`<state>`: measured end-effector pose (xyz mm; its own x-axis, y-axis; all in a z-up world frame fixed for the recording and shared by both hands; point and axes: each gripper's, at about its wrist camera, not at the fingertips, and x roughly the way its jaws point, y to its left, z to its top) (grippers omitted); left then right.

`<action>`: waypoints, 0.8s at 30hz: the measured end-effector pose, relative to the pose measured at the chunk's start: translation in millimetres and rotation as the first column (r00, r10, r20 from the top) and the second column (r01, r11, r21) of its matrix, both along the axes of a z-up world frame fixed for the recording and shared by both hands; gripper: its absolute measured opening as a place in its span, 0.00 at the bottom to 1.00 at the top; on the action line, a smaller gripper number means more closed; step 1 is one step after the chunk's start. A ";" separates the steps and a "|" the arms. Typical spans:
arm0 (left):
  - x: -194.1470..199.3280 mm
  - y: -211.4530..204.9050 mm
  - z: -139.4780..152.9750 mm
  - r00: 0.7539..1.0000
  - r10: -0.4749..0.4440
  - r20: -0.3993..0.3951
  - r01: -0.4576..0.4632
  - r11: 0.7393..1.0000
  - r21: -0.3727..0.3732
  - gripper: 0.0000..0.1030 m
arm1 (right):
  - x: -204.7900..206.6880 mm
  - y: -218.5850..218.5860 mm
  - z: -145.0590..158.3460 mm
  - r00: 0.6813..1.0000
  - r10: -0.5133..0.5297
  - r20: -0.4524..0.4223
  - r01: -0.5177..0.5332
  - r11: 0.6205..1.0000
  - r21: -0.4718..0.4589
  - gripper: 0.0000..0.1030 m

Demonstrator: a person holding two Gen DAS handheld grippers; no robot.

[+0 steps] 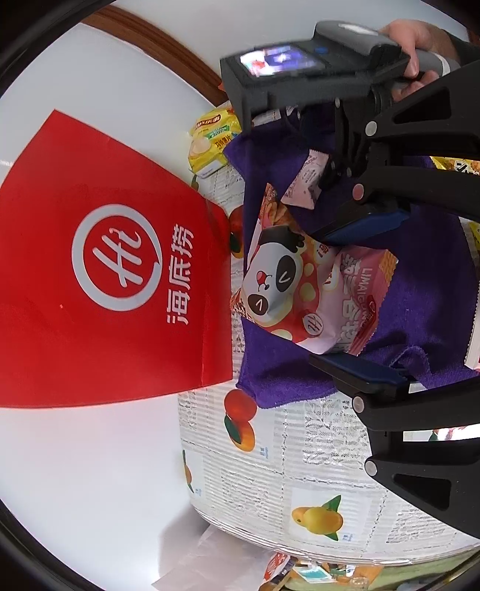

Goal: Organize snacks
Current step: 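Open the right tool to drop the pink candy onto the purple towel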

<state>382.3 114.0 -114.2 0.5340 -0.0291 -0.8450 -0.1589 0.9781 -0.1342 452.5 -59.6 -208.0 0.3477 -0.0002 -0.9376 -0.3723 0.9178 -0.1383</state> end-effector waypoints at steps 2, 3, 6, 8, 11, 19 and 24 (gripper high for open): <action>1.1 1.6 -1.7 1.000 0.006 -0.010 -0.006 1.000 -0.002 0.53 | -3.0 -3.7 9.3 1.000 -0.008 0.020 0.008 1.000 0.015 0.80; 1.6 2.3 -2.5 1.000 0.009 -0.014 -0.009 1.000 -0.005 0.53 | -2.9 -5.4 13.6 1.000 -0.007 0.030 0.006 1.000 0.018 0.80; 3.2 1.9 -3.5 1.000 0.010 -0.018 -0.010 1.000 0.005 0.53 | -6.0 -9.7 25.1 0.999 -0.005 0.052 0.003 0.999 0.033 0.80; 4.8 1.1 -5.4 1.000 0.012 -0.026 -0.012 1.000 0.010 0.53 | -6.3 -15.2 35.2 0.997 -0.019 0.075 0.015 0.998 0.053 0.80; 7.6 -0.1 -9.3 0.999 0.011 -0.039 -0.010 1.000 0.013 0.53 | -9.3 -24.1 52.3 0.993 -0.055 0.104 0.044 0.994 0.102 0.80; 17.3 1.4 -30.6 0.994 0.013 -0.106 -0.013 1.000 -0.001 0.53 | -11.2 -35.9 80.1 0.983 -0.098 0.154 0.069 0.981 0.183 0.80; 20.7 6.0 -43.6 0.989 0.036 -0.146 -0.039 0.999 -0.019 0.53 | -17.6 -37.0 89.4 0.979 -0.090 0.180 0.052 0.977 0.206 0.80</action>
<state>403.0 120.0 -157.7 0.4060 -0.0305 -0.9134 -0.2148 0.9683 -0.1278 434.9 -96.6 -118.6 0.5232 0.1489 -0.8391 -0.2901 0.9569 -0.0111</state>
